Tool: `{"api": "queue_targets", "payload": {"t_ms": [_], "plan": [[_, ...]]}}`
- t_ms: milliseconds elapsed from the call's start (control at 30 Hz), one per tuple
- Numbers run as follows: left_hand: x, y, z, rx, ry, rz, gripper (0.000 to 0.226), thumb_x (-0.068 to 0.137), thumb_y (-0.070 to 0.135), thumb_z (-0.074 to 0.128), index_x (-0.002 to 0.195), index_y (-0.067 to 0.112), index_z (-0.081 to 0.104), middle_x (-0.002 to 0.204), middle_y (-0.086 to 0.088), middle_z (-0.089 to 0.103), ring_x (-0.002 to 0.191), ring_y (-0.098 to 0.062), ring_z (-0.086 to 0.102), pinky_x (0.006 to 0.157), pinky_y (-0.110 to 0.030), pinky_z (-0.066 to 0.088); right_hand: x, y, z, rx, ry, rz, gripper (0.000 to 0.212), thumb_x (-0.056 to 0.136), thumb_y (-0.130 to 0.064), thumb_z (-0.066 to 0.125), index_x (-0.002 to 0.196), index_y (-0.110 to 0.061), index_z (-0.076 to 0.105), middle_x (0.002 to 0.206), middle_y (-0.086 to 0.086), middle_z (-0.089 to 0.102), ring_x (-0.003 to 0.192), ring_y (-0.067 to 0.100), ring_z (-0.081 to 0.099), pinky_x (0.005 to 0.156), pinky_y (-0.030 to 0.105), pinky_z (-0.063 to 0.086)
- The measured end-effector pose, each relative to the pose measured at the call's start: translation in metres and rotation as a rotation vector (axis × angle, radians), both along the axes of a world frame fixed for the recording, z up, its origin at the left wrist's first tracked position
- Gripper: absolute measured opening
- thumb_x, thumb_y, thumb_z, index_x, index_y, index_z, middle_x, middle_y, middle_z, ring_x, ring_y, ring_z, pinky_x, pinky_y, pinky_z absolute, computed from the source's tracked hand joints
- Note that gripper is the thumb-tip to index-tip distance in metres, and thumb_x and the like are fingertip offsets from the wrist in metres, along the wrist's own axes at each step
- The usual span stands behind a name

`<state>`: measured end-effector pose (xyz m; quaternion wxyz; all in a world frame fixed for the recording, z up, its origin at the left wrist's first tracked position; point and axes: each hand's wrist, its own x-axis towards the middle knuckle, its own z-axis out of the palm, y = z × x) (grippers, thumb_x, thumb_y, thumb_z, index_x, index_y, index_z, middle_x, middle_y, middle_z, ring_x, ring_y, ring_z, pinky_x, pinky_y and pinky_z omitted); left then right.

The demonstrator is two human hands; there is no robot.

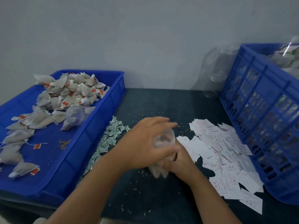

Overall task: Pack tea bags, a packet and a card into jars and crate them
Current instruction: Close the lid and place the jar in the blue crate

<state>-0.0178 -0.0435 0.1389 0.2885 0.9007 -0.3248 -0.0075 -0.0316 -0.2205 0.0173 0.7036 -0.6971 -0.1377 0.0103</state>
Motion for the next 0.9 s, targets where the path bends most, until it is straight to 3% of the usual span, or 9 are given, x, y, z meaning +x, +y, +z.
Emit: {"api": "queue_targets", "payload": {"t_ms": [100, 233, 367, 433, 500, 600, 700, 800, 900], "plan": [[-0.011, -0.010, -0.006, -0.035, 0.168, 0.210, 0.072, 0.083, 0.072, 0.063, 0.146, 0.048, 0.040, 0.144, 0.029, 0.042, 0.128, 0.001, 0.046, 0.109, -0.028, 0.043, 0.000, 0.005, 0.002, -0.116, -0.082, -0.158, 0.068, 0.075, -0.025, 0.086, 0.134, -0.045, 0.060, 0.116, -0.006, 0.079, 0.101, 0.014, 0.078, 0.078, 0.032, 0.062], [-0.017, -0.031, -0.010, -0.107, -0.013, 0.334, 0.055, 0.073, 0.078, 0.067, 0.113, 0.044, 0.053, 0.114, 0.024, 0.055, 0.107, 0.000, 0.055, 0.090, -0.025, 0.046, 0.002, 0.005, 0.001, -0.154, -0.071, -0.145, 0.058, 0.080, -0.030, 0.085, 0.134, -0.035, 0.063, 0.114, -0.005, 0.078, 0.101, 0.018, 0.079, 0.079, 0.048, 0.066], [-0.005, -0.015, -0.003, -0.174, 0.052, 0.042, 0.034, 0.079, 0.050, 0.079, 0.107, 0.037, 0.067, 0.108, 0.018, 0.067, 0.108, -0.005, 0.064, 0.091, -0.030, 0.051, -0.001, -0.008, 0.005, 0.041, 0.051, 0.141, 0.060, 0.076, -0.027, 0.089, 0.130, -0.018, 0.065, 0.114, -0.006, 0.079, 0.110, 0.013, 0.075, 0.089, 0.028, 0.059], [0.001, -0.003, 0.001, -0.186, 0.149, -0.129, 0.036, 0.080, 0.038, 0.088, 0.111, 0.029, 0.071, 0.114, 0.014, 0.071, 0.115, -0.010, 0.065, 0.097, -0.031, 0.051, -0.004, -0.008, 0.007, 0.064, 0.061, 0.223, 0.070, 0.074, -0.044, 0.093, 0.134, -0.021, 0.067, 0.125, 0.000, 0.075, 0.123, 0.018, 0.070, 0.103, 0.034, 0.056], [0.005, 0.004, 0.003, -0.173, 0.152, -0.177, 0.038, 0.082, 0.038, 0.088, 0.115, 0.026, 0.074, 0.130, 0.015, 0.068, 0.131, -0.004, 0.057, 0.107, -0.021, 0.044, -0.002, -0.005, 0.006, 0.068, 0.040, 0.198, 0.069, 0.074, -0.042, 0.091, 0.136, -0.023, 0.068, 0.132, 0.007, 0.074, 0.128, 0.027, 0.069, 0.108, 0.038, 0.055], [0.001, 0.002, 0.000, -0.116, 0.098, 0.042, 0.038, 0.088, 0.067, 0.066, 0.121, 0.049, 0.070, 0.143, 0.028, 0.054, 0.137, 0.011, 0.041, 0.106, -0.007, 0.030, 0.000, 0.005, 0.006, 0.014, 0.000, 0.004, 0.063, 0.075, -0.034, 0.086, 0.130, -0.012, 0.066, 0.112, 0.012, 0.078, 0.103, 0.029, 0.077, 0.085, 0.038, 0.061], [-0.010, -0.021, -0.011, -0.120, 0.106, 0.304, 0.047, 0.087, 0.077, 0.045, 0.108, 0.044, 0.071, 0.116, 0.024, 0.063, 0.115, 0.005, 0.057, 0.099, -0.023, 0.046, -0.006, 0.014, 0.002, -0.160, -0.014, -0.108, 0.070, 0.066, -0.036, 0.088, 0.131, -0.043, 0.062, 0.102, -0.004, 0.081, 0.083, 0.014, 0.079, 0.068, 0.034, 0.063], [-0.011, -0.025, -0.019, -0.155, -0.036, 0.307, 0.018, 0.096, 0.049, 0.063, 0.094, 0.034, 0.074, 0.103, 0.018, 0.066, 0.103, -0.005, 0.062, 0.092, -0.035, 0.051, -0.006, 0.010, 0.005, -0.147, 0.034, -0.069, 0.062, 0.065, -0.033, 0.090, 0.123, -0.032, 0.067, 0.100, 0.000, 0.082, 0.084, 0.021, 0.080, 0.074, 0.046, 0.066], [-0.006, -0.007, -0.021, -0.357, 0.083, -0.060, 0.010, 0.094, 0.018, 0.071, 0.094, 0.013, 0.080, 0.104, 0.006, 0.072, 0.105, -0.018, 0.069, 0.093, -0.044, 0.054, -0.003, -0.002, 0.005, 0.036, 0.107, 0.195, 0.062, 0.076, -0.034, 0.086, 0.126, -0.003, 0.067, 0.112, 0.002, 0.076, 0.109, 0.022, 0.072, 0.095, 0.045, 0.056]]}}
